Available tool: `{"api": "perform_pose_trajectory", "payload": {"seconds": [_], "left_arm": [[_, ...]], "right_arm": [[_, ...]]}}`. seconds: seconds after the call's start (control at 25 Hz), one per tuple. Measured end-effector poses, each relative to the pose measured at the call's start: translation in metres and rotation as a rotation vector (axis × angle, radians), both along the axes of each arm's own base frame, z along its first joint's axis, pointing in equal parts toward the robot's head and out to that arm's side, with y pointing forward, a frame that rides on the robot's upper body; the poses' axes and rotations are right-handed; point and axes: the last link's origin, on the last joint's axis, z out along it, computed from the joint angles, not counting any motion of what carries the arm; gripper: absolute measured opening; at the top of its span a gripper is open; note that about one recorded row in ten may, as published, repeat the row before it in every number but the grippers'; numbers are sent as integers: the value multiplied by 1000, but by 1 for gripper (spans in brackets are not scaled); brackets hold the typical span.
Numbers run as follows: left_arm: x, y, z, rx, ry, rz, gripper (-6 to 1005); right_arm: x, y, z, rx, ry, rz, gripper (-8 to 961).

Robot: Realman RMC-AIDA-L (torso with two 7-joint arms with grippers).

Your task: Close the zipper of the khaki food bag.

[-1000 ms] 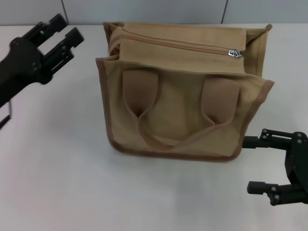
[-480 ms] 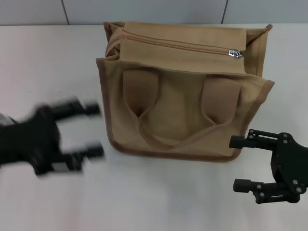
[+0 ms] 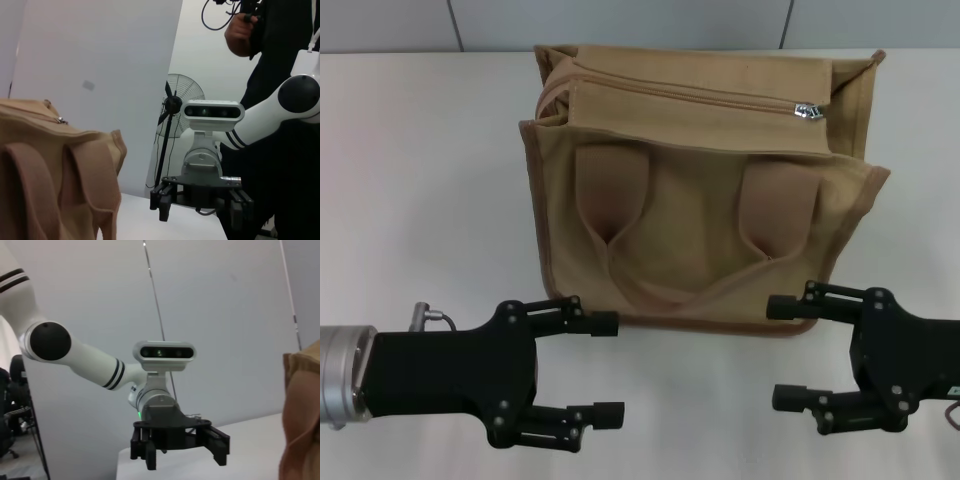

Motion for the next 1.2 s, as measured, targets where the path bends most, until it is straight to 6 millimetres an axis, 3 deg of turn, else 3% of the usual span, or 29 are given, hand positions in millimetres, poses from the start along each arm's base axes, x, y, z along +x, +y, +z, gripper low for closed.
{"api": "perform_pose_trajectory", "payload": {"seconds": [1.2], "left_arm": [[0, -1, -2, -4, 2, 4, 833]], "right_arm": [[-1, 0, -1, -19, -6, 8, 822]]}}
